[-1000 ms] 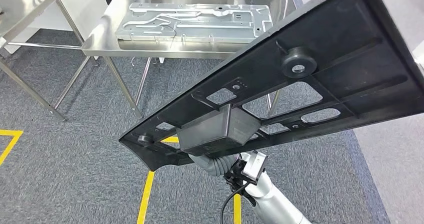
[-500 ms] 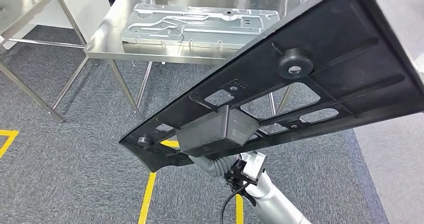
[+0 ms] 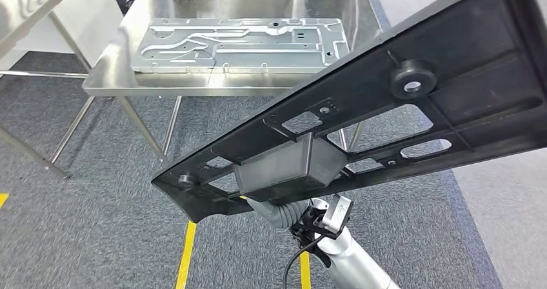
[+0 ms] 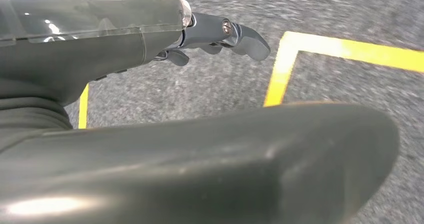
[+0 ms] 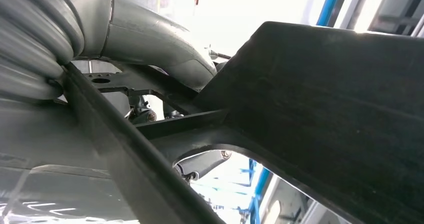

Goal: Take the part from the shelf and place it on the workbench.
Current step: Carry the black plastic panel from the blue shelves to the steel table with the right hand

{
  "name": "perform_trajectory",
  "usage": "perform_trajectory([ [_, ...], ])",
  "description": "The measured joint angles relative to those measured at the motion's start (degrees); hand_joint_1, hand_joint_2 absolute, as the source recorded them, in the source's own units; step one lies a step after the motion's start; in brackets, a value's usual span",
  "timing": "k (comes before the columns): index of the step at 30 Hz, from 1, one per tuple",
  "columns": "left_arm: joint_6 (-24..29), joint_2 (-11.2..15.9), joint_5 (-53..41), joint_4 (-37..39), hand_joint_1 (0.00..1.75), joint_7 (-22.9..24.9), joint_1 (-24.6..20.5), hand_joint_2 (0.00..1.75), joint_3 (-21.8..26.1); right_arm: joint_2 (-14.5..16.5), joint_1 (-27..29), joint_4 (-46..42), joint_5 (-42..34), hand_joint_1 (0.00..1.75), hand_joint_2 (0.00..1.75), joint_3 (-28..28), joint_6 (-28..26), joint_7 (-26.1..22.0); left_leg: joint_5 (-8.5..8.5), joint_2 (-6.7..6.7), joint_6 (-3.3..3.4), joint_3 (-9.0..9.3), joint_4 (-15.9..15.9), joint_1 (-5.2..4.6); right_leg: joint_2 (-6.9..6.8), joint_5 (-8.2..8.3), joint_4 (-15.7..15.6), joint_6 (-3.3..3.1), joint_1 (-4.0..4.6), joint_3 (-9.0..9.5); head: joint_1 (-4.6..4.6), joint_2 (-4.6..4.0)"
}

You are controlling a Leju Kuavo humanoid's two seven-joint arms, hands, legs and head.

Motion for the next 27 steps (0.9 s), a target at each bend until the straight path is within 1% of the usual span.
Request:
perform_trajectory([
  [1,0.0,0.0,-0.1,0.0,0.00,0.0,0.1,0.00,0.0,0.0,0.0,0.0,0.0,1.75,1.75,0.0,0.1,0.0,2.03,-0.60,0.05,0.87,-3.4,0.00,0.47,-0.45,0.1,0.31,-0.10,0.48,-0.01,0.00],
  [2,0.0,0.0,-0.1,0.1,0.00,0.0,0.2,0.00,0.0,0.0,0.0,0.1,-0.1,1.75,1.75,-0.1,0.1,0.0,3.33,-1.15,0.30,1.53,-5.8,-0.08,0.91,-0.84,0.0,0.67,-0.17,0.70,-0.01,0.00],
  [3,0.0,0.0,-0.2,0.1,0.00,0.0,0.2,0.00,0.1,0.1,0.0,0.1,-0.2,1.75,1.75,-0.1,0.1,0.0,3.76,-1.50,0.72,1.79,-6.9,-0.23,1.31,-1.11,-0.1,1.04,-0.24,0.75,-0.01,0.00],
  [4,0.0,0.1,-0.3,0.1,0.00,-0.1,0.1,0.00,0.1,0.1,-0.1,0.1,-0.2,1.75,1.75,-0.2,0.0,0.0,3.26,-1.30,1.29,1.94,-7.0,-0.40,1.63,-1.20,-0.1,1.43,-0.23,0.87,-0.01,0.00],
  [5,0.0,0.1,-0.4,0.1,0.00,-0.1,0.1,0.00,0.1,0.1,-0.1,0.1,-0.3,1.75,1.75,-0.3,-0.1,0.0,3.24,-1.02,1.82,2.26,-7.1,-0.42,1.80,-1.28,-0.2,1.77,-0.22,0.94,-0.01,0.00],
  [6,0.0,0.2,-0.4,0.1,0.00,-0.1,0.0,0.00,0.1,0.2,-0.1,0.1,-0.3,1.75,1.75,-0.4,-0.4,0.0,3.21,-0.75,2.22,2.69,-7.4,-0.38,1.44,-1.27,0.1,2.12,-0.23,0.98,-0.01,0.00],
  [7,0.0,0.2,-0.4,0.1,0.00,-0.1,0.0,0.00,0.1,0.2,-0.2,0.1,-0.2,1.75,1.75,-0.5,-0.7,0.0,3.02,-0.48,2.57,3.21,-7.7,-0.32,0.58,-1.27,1.4,2.43,-0.19,0.51,-0.01,0.00],
  [8,-0.1,0.2,-0.4,0.1,0.00,-0.1,0.0,0.00,0.1,0.2,-0.3,0.1,0.0,1.75,1.75,-0.6,-1.1,0.0,2.80,-0.30,2.85,3.76,-7.9,-0.33,-0.48,-1.64,3.8,2.68,-0.21,-0.82,0.00,0.00],
  [9,-0.1,0.2,-0.4,0.1,0.00,-0.2,0.0,0.00,0.1,0.2,-0.4,0.1,0.3,1.75,1.75,-0.6,-1.5,0.0,2.47,-0.10,3.08,4.28,-8.1,-0.40,-1.60,-2.43,7.4,2.88,-0.24,-2.96,0.01,0.00],
  [10,-0.1,0.3,-0.4,0.1,0.00,-0.2,0.0,0.00,0.1,0.2,-0.5,0.1,0.5,1.75,1.75,-0.6,-1.7,0.0,2.03,0.11,3.27,4.77,-8.2,-0.50,-2.29,-3.71,11.3,2.98,-0.23,-5.60,0.00,0.00],
  [11,-0.1,0.3,-0.4,0.1,0.00,-0.2,0.0,0.00,0.2,0.2,-0.5,0.2,0.7,1.75,1.75,-0.6,-1.9,0.0,1.52,0.30,3.38,5.34,-8.2,-0.60,-2.56,-5.15,14.6,2.99,-0.24,-8.17,0.00,0.00],
  [12,-0.1,0.3,-0.4,0.1,0.00,-0.2,0.0,0.00,0.2,0.2,-0.4,0.3,0.8,1.75,1.75,-0.6,-2.0,0.0,0.93,0.43,3.43,6.04,-8.2,-0.69,-2.63,-6.15,16.5,2.93,-0.23,-10.10,0.00,0.00],
  [13,-0.1,0.3,-0.4,0.1,0.00,-0.2,0.1,0.00,0.3,0.2,-0.4,0.4,0.9,1.75,1.75,-0.6,-2.0,0.0,0.30,0.49,3.45,6.88,-8.2,-0.79,-2.64,-6.15,16.3,2.80,-0.21,-11.11,0.00,0.00],
  [14,-0.1,0.3,-0.4,0.1,0.00,-0.2,0.1,0.00,0.3,0.2,-0.4,0.5,1.1,1.75,1.75,-0.6,-2.0,0.1,-0.35,0.52,3.44,7.82,-8.2,-0.91,-2.65,-4.99,14.4,2.55,-0.15,-11.25,0.00,0.00],
  [15,-0.2,0.3,-0.4,0.1,0.00,-0.2,0.1,0.00,0.4,0.2,-0.5,0.6,1.2,1.75,1.75,-0.6,-2.0,0.1,-1.07,0.53,3.42,8.75,-8.3,-1.04,-2.75,-2.35,10.9,2.12,-0.02,-10.66,0.00,0.00],
  [16,-0.2,0.2,-0.4,0.1,0.00,-0.2,0.1,0.00,0.5,0.2,-0.5,0.6,1.2,1.75,1.75,-0.6,-2.0,0.1,-1.75,0.56,3.39,9.63,-8.2,-1.16,-2.91,0.94,7.1,1.57,0.20,-9.93,-0.01,0.00],
  [17,-0.2,0.2,-0.4,0.1,0.00,-0.2,0.0,0.00,0.6,0.2,-0.7,0.7,1.3,1.75,1.75,-0.5,-2.0,0.2,-2.43,0.54,3.27,10.33,-8.2,-1.27,-3.05,3.31,4.1,1.13,0.45,-9.26,0.03,0.00],
  [18,-0.3,0.2,-0.5,0.2,0.00,-0.2,0.0,0.00,0.7,0.2,-0.9,0.8,1.4,1.75,1.75,-0.5,-2.0,0.3,-3.08,0.56,3.06,10.87,-8.3,-1.31,-3.16,5.17,2.2,0.81,0.71,-8.73,0.04,0.00],
  [19,-0.3,0.2,-0.5,0.2,0.00,-0.2,-0.1,0.00,0.8,0.4,-1.1,0.9,1.4,1.75,1.75,-0.4,-2.0,0.4,-3.41,0.59,2.77,11.35,-8.1,-1.32,-3.13,5.65,1.6,0.60,0.88,-8.46,0.04,0.00],
  [20,-0.4,0.2,-0.5,0.2,0.00,-0.3,-0.1,0.00,0.9,0.6,-1.5,1.0,1.5,1.75,1.75,-0.4,-2.0,0.5,-3.57,0.61,2.40,11.73,-8.0,-1.29,-2.99,5.28,1.5,0.45,0.98,-8.04,0.05,0.00],
  [21,-0.5,0.3,-0.6,0.2,0.00,-0.3,-0.2,0.00,1.0,0.9,-1.8,1.0,1.5,1.75,1.75,-0.4,-2.0,0.5,-3.53,0.67,2.12,11.81,-7.3,-1.18,-2.86,5.30,1.2,0.20,0.93,-7.44,0.02,0.00],
  [22,-0.5,0.3,-0.6,0.2,0.00,-0.3,-0.3,0.00,1.0,1.2,-2.1,1.0,1.5,1.75,1.75,-0.4,-2.0,0.5,-3.25,0.68,1.86,11.31,-5.6,-1.10,-2.74,5.02,0.8,-0.17,0.83,-6.76,0.01,0.00],
  [23,-0.5,0.3,-0.6,0.2,0.00,-0.3,-0.5,0.00,1.0,1.5,-2.4,1.0,1.5,1.75,1.75,-0.4,-2.0,0.5,-3.26,0.67,1.67,10.02,-3.2,-1.00,-2.70,4.76,0.6,-0.50,0.72,-6.08,0.01,0.00],
  [24,-0.5,0.3,-0.6,0.2,0.00,-0.3,-0.5,0.00,1.0,1.7,-2.6,1.0,1.5,1.75,1.75,-0.4,-2.0,0.6,-3.77,0.65,1.50,7.92,0.2,-0.88,-2.65,4.44,0.4,-0.73,0.61,-5.46,0.01,0.00],
  [25,-0.5,0.3,-0.6,0.2,0.00,-0.3,-0.6,0.00,1.0,1.8,-2.7,1.1,1.5,1.75,1.75,-0.3,-2.0,0.6,-4.86,0.64,1.27,5.41,3.7,-0.80,-2.59,4.00,0.3,-0.91,0.58,-4.98,0.00,0.00],
  [26,-0.5,0.3,-0.6,0.2,0.00,-0.3,-0.5,0.00,1.1,2.0,-2.8,1.1,1.5,1.75,1.75,-0.3,-1.9,0.6,-6.48,0.64,1.01,2.97,6.6,-0.72,-2.48,3.54,0.3,-0.97,0.55,-4.55,0.00,0.00],
  [27,-0.5,0.3,-0.6,0.2,0.00,-0.3,-0.4,0.00,1.1,2.0,-2.8,1.2,1.5,1.75,1.75,-0.2,-1.9,0.7,-7.97,0.65,0.70,0.96,8.2,-0.65,-2.33,3.00,0.3,-0.92,0.51,-3.98,0.00,0.00],
])
